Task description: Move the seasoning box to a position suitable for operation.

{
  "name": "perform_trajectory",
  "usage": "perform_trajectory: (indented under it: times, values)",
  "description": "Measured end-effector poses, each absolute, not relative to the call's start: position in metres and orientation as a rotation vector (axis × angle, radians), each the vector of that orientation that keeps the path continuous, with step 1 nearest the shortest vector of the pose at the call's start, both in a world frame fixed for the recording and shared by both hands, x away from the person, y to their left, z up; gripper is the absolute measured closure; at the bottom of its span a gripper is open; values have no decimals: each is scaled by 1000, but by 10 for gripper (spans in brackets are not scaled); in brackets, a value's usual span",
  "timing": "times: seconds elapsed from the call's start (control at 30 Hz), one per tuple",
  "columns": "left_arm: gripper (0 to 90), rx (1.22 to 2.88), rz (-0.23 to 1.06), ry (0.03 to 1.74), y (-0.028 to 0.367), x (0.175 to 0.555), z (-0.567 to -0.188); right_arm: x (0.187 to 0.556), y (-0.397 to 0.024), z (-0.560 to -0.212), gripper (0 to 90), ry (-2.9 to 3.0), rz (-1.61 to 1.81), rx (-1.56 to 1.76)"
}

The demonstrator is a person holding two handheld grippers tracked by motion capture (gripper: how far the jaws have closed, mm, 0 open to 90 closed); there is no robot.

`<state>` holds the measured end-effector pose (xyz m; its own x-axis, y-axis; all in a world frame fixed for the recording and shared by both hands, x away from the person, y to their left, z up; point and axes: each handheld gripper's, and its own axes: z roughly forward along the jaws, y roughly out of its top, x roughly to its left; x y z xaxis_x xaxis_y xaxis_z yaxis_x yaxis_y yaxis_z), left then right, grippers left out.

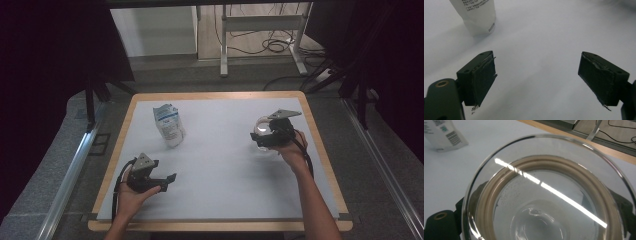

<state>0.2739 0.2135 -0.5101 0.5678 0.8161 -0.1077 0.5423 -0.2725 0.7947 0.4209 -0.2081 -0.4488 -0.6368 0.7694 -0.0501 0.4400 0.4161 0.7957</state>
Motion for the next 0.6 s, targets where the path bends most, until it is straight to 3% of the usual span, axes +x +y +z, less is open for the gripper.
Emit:
perform_trajectory:
  times: [0.6]
  values:
    - [146,1974,406,1099,209,274,-513,365,-212,-449,114,2299,1092,992]
